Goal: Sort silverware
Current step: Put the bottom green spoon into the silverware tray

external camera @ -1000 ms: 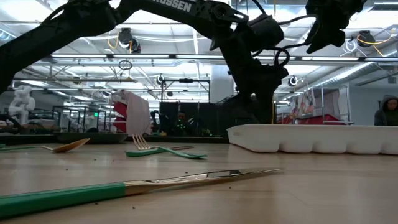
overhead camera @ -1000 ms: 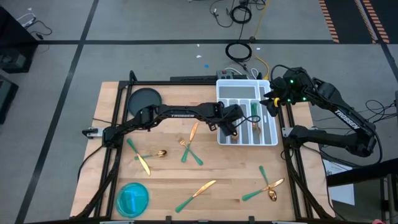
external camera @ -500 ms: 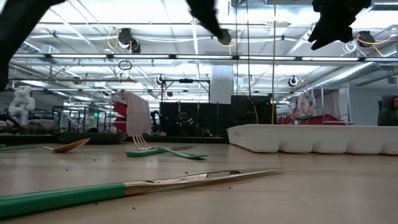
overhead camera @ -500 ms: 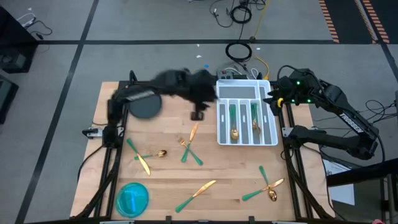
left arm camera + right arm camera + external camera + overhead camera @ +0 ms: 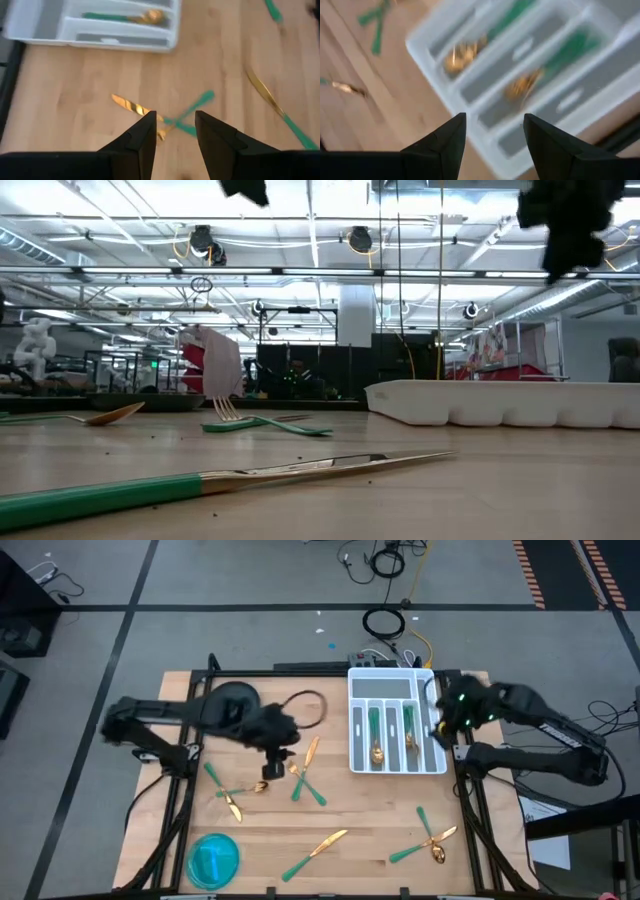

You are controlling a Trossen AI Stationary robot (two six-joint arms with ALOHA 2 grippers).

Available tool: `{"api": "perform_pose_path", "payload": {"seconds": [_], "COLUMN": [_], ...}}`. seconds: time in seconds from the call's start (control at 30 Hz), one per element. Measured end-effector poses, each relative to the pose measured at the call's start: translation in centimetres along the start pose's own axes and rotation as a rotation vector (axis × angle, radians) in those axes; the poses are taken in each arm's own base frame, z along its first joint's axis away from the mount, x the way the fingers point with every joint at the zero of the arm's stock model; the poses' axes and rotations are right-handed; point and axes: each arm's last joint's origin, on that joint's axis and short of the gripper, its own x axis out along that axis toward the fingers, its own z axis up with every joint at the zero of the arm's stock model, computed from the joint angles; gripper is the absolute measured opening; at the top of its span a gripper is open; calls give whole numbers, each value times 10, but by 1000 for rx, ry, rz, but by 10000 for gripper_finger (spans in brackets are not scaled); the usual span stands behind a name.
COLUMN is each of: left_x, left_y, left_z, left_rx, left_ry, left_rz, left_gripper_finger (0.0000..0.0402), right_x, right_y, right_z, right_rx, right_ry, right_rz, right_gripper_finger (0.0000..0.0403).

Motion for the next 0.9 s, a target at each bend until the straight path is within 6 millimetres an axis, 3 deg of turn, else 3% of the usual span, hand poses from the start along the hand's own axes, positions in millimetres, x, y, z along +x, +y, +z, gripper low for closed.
{"api": "perform_pose_path", "payload": {"seconds": [0.1, 0.23, 0.33, 0.47, 0.67, 0.9], "left_x": [8, 22, 21, 24, 23, 24], "left_y": [-7, -11, -11, -11, -11, -10], "left_z": [-34, -58, -61, -62, -62, -64], "left_rx": [-137, -314, -355, -320, -241, -186], "left_ry": [-120, -255, -344, -339, -342, -319], "left_rz": [36, -14, -37, -20, -2, 19], "left_gripper_finger": [143, 143, 143, 143, 143, 143], "right_x": [30, 64, 80, 93, 117, 116], "right_y": [2, 13, 31, 63, 99, 142], "right_z": [-21, -42, -48, -55, -101, -143], "right_rx": [98, 217, 276, 339, 406, 478], "right_ry": [148, 259, 250, 213, 343, 393], "right_rz": [-1, -2, 50, 64, -108, -203], "right_gripper_finger": [192, 192, 192, 192, 192, 192]}}
